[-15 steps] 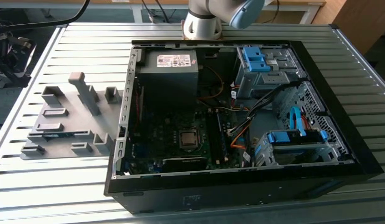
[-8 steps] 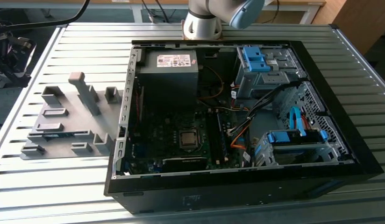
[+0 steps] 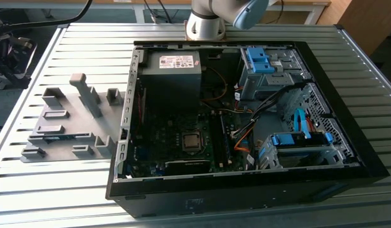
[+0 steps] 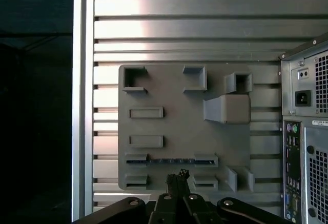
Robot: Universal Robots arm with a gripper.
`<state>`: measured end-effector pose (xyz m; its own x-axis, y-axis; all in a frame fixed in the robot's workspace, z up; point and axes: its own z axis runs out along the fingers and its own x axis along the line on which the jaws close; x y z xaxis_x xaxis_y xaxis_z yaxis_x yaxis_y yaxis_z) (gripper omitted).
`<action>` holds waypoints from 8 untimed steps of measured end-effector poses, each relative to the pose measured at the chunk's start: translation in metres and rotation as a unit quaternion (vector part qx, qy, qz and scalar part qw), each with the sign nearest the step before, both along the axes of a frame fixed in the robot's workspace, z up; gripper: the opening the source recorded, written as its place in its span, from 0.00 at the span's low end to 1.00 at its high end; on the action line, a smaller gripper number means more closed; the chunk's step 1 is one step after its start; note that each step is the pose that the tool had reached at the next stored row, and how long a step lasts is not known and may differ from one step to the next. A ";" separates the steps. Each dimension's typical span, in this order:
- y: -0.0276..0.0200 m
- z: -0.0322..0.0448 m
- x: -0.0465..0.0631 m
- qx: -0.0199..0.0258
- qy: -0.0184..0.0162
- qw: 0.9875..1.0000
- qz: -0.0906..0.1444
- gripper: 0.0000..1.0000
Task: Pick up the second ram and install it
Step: 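Pick up the second ram and move it above second insertion slot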
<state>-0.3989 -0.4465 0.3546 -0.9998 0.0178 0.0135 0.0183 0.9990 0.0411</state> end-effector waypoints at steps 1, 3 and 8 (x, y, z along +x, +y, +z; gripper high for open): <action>-0.0001 0.0000 0.000 0.000 0.000 1.000 0.004 0.11; -0.0003 -0.0001 0.000 0.000 0.000 1.000 0.013 0.11; -0.0004 -0.0004 0.000 -0.002 0.000 0.999 0.035 0.11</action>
<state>-0.3992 -0.4469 0.3543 -0.9986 -0.0516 0.0136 -0.0511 0.9980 0.0373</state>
